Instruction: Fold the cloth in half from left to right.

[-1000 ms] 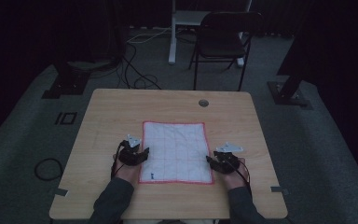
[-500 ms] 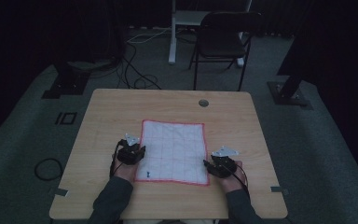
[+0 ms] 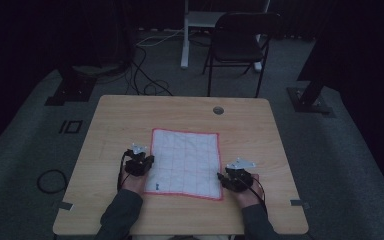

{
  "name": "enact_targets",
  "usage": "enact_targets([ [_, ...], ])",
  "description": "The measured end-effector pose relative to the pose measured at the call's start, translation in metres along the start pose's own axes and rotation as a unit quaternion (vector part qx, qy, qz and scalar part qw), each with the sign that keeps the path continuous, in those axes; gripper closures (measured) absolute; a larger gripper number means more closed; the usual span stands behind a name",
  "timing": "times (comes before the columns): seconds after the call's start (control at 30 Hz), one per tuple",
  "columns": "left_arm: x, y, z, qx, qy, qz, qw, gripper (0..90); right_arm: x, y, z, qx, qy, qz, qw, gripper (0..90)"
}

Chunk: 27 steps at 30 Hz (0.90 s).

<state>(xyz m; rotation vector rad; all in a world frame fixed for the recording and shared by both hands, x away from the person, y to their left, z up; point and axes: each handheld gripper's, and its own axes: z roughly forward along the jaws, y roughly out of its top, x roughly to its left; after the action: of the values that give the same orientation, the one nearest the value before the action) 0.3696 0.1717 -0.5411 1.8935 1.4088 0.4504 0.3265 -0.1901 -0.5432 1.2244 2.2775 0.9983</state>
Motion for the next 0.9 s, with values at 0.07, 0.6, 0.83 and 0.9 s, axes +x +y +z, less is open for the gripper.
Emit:
enact_targets([
  [0.07, 0.000, 0.000, 0.000, -0.001, -0.002, 0.002, 1.0000, 88.5, 0.000, 0.000, 0.000, 0.000, 0.000, 0.000, 1.0000, 56.7],
  [0.6, -0.003, 0.014, -0.009, -0.031, -0.041, -0.017, 0.9986, 88.8, 0.000, 0.000, -0.001, 0.000, 0.000, 0.000, 1.0000, 56.0],
  [0.83, -0.009, 0.021, -0.011, -0.038, -0.050, -0.007, 0.9980, 88.9, -0.001, 0.000, -0.004, -0.006, -0.002, 0.002, 1.0000, 55.9],
  [0.9, -0.011, 0.024, -0.012, -0.041, -0.051, -0.006, 0.9978, 88.9, -0.002, 0.001, -0.005, -0.009, -0.002, 0.003, 1.0000, 55.9],
])
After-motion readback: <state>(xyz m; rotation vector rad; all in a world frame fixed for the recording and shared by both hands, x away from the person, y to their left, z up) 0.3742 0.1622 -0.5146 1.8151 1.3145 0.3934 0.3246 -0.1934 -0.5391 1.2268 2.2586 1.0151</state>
